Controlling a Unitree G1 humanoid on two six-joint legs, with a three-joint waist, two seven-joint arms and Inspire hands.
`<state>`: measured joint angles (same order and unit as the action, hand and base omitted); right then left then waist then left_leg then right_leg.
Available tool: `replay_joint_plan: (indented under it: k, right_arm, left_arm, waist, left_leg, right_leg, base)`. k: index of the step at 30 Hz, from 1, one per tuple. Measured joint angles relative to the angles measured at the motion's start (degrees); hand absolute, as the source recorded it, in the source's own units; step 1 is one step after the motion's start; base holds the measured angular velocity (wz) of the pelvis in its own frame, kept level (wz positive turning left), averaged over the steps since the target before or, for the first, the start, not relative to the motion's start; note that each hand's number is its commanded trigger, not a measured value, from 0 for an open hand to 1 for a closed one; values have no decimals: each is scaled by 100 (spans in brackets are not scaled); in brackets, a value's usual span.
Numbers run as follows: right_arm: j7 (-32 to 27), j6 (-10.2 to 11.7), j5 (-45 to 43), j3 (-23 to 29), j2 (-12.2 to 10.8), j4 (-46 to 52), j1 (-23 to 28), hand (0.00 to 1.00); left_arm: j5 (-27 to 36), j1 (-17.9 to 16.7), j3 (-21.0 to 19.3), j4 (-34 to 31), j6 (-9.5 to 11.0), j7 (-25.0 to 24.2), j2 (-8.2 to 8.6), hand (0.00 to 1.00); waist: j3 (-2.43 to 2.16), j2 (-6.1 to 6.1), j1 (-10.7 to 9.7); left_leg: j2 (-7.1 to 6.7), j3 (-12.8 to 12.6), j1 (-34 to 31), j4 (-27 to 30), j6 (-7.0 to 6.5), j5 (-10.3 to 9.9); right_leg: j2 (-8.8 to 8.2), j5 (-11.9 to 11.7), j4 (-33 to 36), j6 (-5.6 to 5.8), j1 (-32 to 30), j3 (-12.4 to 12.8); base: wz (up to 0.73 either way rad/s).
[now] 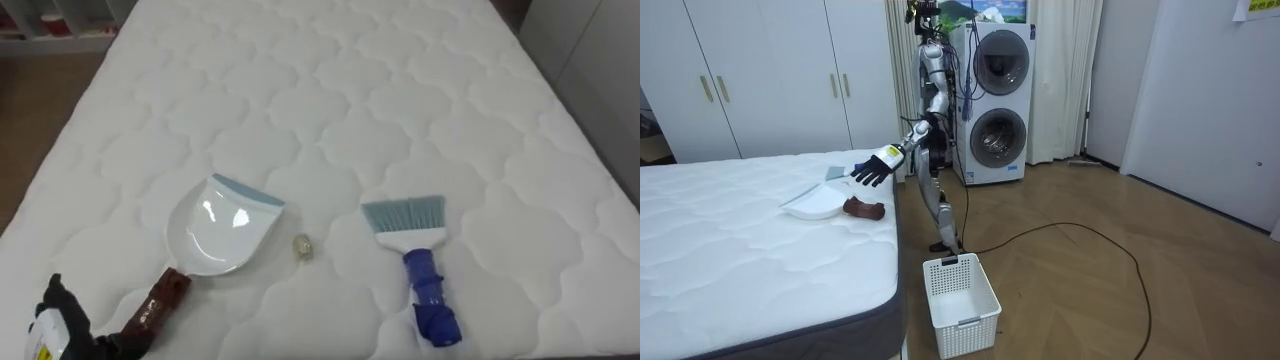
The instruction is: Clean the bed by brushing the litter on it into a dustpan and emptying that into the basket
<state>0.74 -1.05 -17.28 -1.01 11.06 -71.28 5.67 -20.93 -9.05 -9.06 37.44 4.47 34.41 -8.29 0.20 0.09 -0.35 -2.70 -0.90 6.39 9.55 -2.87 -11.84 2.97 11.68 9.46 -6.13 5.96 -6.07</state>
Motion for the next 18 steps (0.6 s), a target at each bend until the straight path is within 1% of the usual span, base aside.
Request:
replay_joint_plan:
  k: [3,5,7,9,12,18]
  right_arm:
    - [0,38,42,-16,-2,3,-14,0]
    - [-2,42,111,-31,-2,0,-14,0]
    - [-16,41,157,-61,-2,-1,-23,0]
    - [-16,31,157,-121,-2,-5,-19,0]
    - [-16,26,157,-221,-2,-6,-5,0]
    - [-57,25,160,-219,0,-8,-3,0]
  left_arm:
    - [11,101,69,3,87,4,-6,0]
    - [15,118,197,39,93,21,-32,0]
    - [17,146,421,147,92,13,-35,0]
    - [15,181,527,269,91,-24,-32,0]
    - [15,206,569,312,88,-97,-32,0]
    - [6,298,538,308,94,-139,-39,0]
  waist:
    - [6,-24,-16]
    - [-5,-44,-38]
    - [-6,-47,-73]
    - [-7,-44,-75]
    - [-8,-42,-95]
    - [-7,-7,-94]
  left_leg:
    - [-1,4,-14,0,0,0]
    - [-3,3,-29,-1,0,0]
    - [-4,1,-84,0,0,0]
    - [-3,-11,-110,-1,0,0]
    - [-1,-15,-178,3,0,0]
    - [6,-37,-312,7,0,0]
  right_leg:
    - [0,0,-8,0,-6,-3]
    - [1,-3,-41,3,-5,1]
    - [4,-19,-68,13,-47,13]
    - [8,-23,-60,14,-85,40]
    - [8,-27,-50,11,-151,52]
    - [3,-28,55,10,-302,46]
  base:
    - [0]
    - [0]
    - [0]
    - [-6]
    - [-2]
    - [0]
